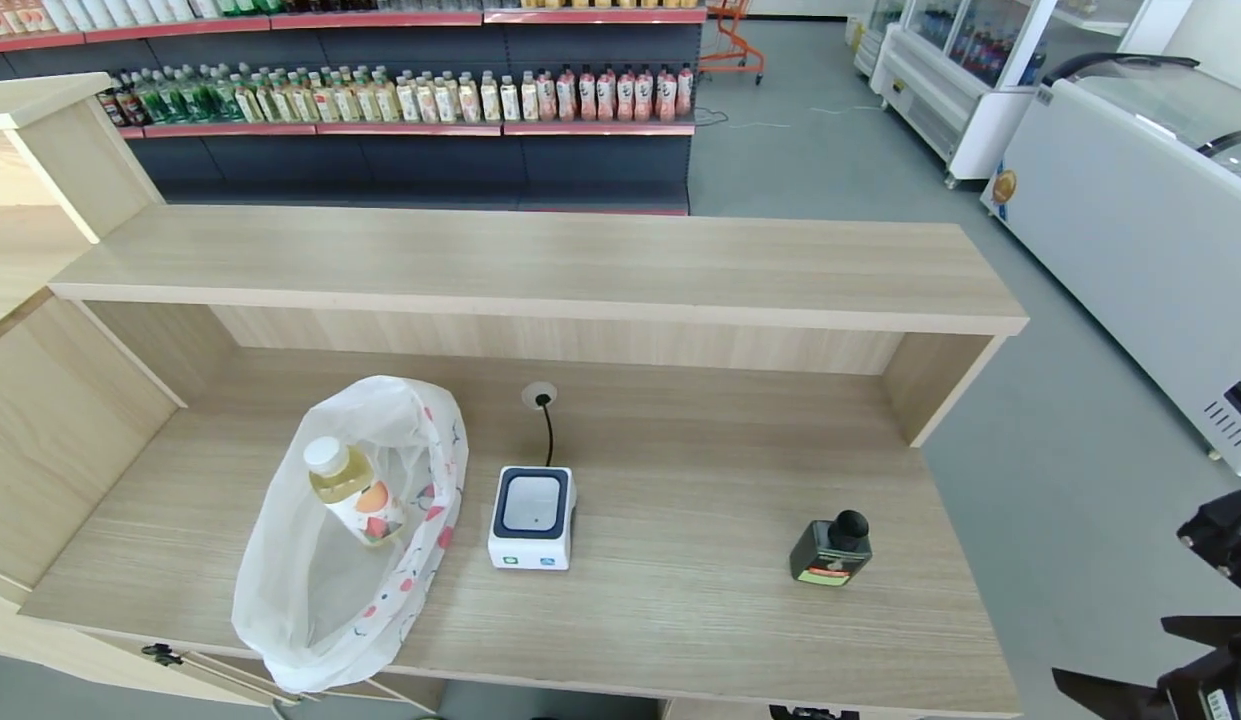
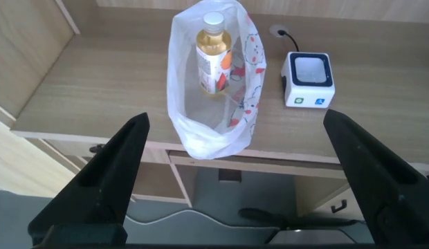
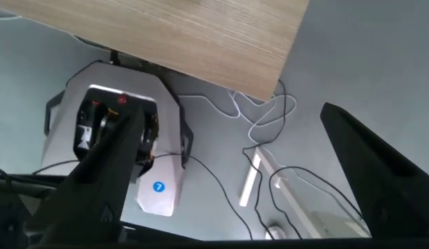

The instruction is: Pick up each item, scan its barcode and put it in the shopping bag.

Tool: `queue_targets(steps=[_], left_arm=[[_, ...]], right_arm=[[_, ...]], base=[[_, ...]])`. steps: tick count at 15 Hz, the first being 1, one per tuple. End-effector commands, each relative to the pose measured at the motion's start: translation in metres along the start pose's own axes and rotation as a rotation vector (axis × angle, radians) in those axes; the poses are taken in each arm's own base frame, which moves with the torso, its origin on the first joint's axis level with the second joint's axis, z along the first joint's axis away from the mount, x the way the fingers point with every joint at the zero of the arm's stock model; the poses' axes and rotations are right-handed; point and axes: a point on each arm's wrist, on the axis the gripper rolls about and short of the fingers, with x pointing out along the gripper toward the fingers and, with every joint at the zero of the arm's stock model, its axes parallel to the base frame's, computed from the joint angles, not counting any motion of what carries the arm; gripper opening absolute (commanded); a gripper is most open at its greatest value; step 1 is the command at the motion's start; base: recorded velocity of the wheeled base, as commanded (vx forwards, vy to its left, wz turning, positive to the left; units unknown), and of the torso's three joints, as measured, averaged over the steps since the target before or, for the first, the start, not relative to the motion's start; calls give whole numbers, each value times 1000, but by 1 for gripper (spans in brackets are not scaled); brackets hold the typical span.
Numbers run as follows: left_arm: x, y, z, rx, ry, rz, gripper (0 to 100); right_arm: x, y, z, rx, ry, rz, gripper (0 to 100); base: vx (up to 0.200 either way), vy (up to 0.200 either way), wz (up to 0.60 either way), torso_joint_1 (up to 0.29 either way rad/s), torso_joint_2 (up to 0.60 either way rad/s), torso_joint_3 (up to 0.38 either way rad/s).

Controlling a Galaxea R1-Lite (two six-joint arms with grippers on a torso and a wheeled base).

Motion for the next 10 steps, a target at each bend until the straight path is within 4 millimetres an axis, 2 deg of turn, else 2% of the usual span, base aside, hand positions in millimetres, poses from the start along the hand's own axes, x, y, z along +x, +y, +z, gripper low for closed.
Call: queue_targets(steps=[1,5,8,10], left_arm=[[0,0,0,0,1,1,100],[0,0,0,0,1,1,100],[0,0,0,0,1,1,100],[0,0,0,0,1,1,100]], right_arm=[[6,1,-6,-35,49,0,100],[12,-1,-12,-153,149,-60,100],[24,-1,-9,-261,217,-82,100],[30,-2,-5,-271,215,-82,100]], base=[[0,0,0,0,0,0],[0,0,0,0,0,0],[0,0,0,0,0,0],[0,0,0,0,0,0]])
